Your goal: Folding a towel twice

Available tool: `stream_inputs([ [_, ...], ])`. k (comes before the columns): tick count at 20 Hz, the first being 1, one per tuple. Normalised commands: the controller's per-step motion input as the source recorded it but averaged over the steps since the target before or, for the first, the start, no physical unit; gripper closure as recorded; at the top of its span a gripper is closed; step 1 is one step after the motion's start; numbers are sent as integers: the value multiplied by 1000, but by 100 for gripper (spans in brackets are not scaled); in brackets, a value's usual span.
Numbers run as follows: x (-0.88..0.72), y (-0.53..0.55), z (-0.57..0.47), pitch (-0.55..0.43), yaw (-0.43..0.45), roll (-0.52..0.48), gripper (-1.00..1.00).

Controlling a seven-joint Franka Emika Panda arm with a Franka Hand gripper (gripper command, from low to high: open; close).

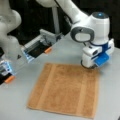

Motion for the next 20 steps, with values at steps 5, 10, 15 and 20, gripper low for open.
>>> stream_inputs([
  [5,29,143,-64,77,-147,-285,-100],
  [10,131,131,-139,3,-65,-278,-100],
  [15,247,33,-165,-80,27,-285,-100],
  [20,177,71,-83,-96,78,-289,-100],
])
